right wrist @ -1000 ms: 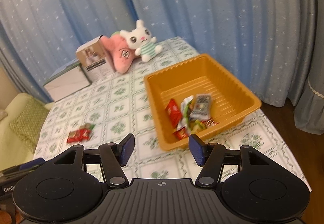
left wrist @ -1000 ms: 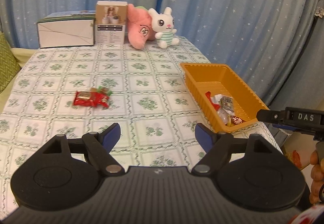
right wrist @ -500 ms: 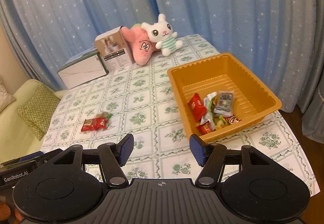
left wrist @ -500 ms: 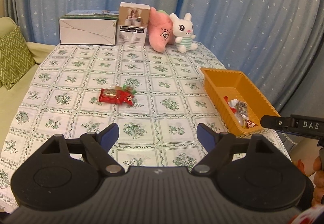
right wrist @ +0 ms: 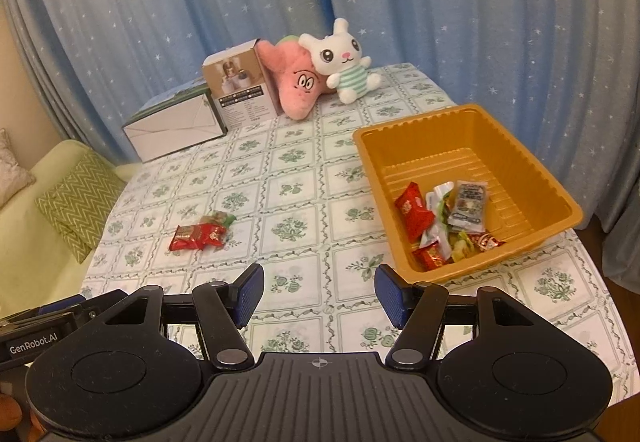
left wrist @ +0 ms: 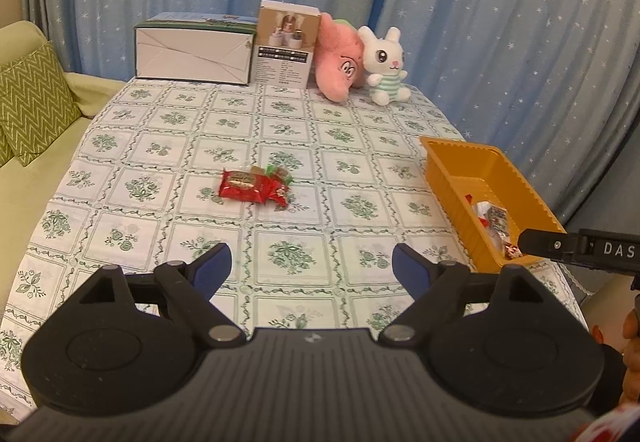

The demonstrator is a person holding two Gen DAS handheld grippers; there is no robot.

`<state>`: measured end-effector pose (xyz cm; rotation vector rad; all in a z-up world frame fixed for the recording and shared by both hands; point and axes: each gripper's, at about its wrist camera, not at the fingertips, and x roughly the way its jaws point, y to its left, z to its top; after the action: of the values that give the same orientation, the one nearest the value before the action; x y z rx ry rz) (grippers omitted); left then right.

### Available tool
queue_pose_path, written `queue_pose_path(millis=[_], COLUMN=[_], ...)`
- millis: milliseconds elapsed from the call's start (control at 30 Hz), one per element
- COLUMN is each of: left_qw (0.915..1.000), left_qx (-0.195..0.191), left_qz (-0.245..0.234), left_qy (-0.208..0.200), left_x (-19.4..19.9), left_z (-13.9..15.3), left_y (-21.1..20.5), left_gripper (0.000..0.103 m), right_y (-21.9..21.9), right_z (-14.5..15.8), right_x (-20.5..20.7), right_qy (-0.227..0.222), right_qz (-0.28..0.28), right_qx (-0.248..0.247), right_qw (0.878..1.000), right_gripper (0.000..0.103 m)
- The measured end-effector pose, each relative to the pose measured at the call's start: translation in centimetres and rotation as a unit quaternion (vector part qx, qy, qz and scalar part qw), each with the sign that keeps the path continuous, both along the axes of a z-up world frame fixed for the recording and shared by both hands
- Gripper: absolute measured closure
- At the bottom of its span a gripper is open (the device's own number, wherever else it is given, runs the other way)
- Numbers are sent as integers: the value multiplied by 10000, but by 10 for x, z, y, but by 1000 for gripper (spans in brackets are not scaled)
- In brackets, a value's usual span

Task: Organize snacks
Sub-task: 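Withdraw both tools from the tray back over the table, then grasp the gold-labelled red candy with the left tool while the right tool grasps a small red candy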

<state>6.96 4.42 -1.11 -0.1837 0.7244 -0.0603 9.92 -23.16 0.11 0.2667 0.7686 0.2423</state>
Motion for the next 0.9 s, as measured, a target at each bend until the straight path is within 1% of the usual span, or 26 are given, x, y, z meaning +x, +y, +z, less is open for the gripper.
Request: queue_pose_path(millis=[167, 267, 500, 700, 900], left_qw=[9999, 9998, 9982, 9956, 9932], left_qx=[78, 145, 581, 898, 1082], left_qz=[82, 147, 51, -105, -281], left_qy=[8, 18, 99, 236, 330], left_x=[12, 23, 56, 93, 125], left_z=[-4, -8, -21, -46, -74], left_y=[16, 28, 51, 68, 82], left_gripper=[16, 16, 16, 16, 16], right_y=[15, 26, 59, 89, 123], right_z=[-5, -9, -19, -36, -65], right_x=[10, 22, 51, 81, 115], right_qy=[-35, -29, -88, -53, 50], right_qz=[56, 181, 501, 739, 1012], right_qx=[-111, -136, -142, -142, -132], right_qw=[9999, 9997, 9986, 9971, 9948], right_gripper=[42, 42, 42, 42, 42])
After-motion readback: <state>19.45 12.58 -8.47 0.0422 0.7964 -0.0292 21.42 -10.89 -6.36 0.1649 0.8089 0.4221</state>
